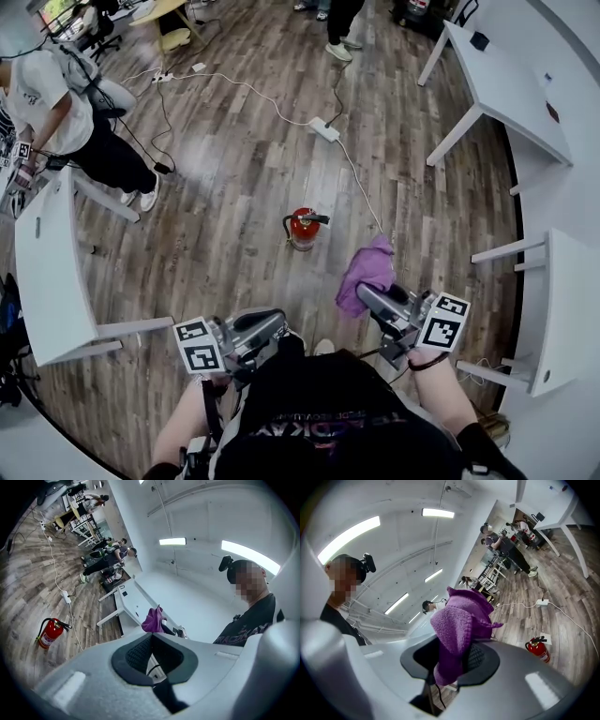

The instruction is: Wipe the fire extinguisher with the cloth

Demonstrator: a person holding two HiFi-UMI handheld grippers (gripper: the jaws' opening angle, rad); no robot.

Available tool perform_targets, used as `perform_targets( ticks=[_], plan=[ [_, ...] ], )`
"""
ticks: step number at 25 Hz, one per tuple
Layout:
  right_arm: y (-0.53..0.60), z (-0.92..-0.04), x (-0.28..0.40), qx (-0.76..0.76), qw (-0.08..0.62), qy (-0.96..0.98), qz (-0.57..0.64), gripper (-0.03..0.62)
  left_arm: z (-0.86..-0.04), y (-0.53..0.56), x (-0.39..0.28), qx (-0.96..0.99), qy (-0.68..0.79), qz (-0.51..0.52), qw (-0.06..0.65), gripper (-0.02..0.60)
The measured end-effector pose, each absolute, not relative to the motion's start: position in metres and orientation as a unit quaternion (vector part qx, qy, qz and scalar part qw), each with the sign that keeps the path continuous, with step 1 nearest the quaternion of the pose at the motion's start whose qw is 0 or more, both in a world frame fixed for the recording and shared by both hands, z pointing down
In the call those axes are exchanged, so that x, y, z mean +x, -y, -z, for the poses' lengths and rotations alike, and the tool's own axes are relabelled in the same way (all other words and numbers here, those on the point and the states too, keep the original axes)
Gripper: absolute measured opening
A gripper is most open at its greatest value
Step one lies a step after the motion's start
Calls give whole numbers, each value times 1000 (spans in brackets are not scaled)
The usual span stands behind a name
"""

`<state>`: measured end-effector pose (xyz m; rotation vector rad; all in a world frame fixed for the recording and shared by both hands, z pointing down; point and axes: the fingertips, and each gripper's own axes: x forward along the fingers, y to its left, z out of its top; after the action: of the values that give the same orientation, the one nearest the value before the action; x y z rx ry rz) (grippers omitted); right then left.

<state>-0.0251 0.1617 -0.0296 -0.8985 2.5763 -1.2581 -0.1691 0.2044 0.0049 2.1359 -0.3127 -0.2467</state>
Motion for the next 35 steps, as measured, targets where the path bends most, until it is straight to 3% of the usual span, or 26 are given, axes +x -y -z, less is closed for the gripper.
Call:
perform_targets(
  ticks=[14, 26, 35],
  plan=[
    [-30, 14, -18, -239, 23, -879, 413, 101, -29, -122, -168, 848, 204, 111, 476, -5],
    [65, -6, 44, -29, -104, -897, 428, 101, -24, -77, -59, 771, 406, 219, 438, -5],
    [49, -8, 48, 5, -128, -899, 418, 101, -21, -122, -29, 748, 446, 238, 430, -5]
  ],
)
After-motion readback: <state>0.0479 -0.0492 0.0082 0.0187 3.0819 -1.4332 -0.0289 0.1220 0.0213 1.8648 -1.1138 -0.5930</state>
